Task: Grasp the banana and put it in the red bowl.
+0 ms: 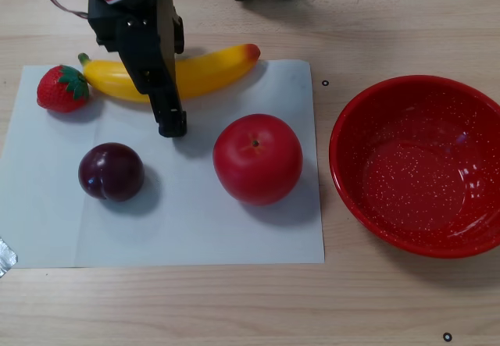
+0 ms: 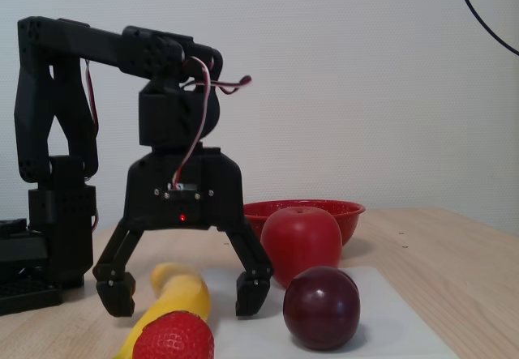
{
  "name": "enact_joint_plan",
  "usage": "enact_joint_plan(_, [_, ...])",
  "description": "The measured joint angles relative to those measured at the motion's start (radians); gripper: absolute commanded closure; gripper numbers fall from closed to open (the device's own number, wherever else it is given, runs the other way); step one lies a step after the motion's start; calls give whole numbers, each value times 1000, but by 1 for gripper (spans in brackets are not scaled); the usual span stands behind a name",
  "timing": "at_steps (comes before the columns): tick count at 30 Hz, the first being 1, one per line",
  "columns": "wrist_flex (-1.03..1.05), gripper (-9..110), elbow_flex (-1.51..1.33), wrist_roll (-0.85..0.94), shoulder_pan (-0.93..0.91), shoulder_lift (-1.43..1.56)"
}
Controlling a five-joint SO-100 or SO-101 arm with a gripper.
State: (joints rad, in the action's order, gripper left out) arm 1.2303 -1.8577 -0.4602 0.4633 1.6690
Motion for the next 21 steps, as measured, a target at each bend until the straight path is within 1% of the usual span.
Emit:
enact_joint_plan(3, [-2, 50, 2, 12, -2, -9])
enact_joint_plan(10, [5, 72, 18, 25, -8, -9])
enact_joint_plan(13, [35, 83, 29, 25, -6, -14])
enact_joint_plan(15, [54, 97, 34, 34, -3, -14])
enact_joint_plan(21, [130, 100, 41, 34, 2, -15])
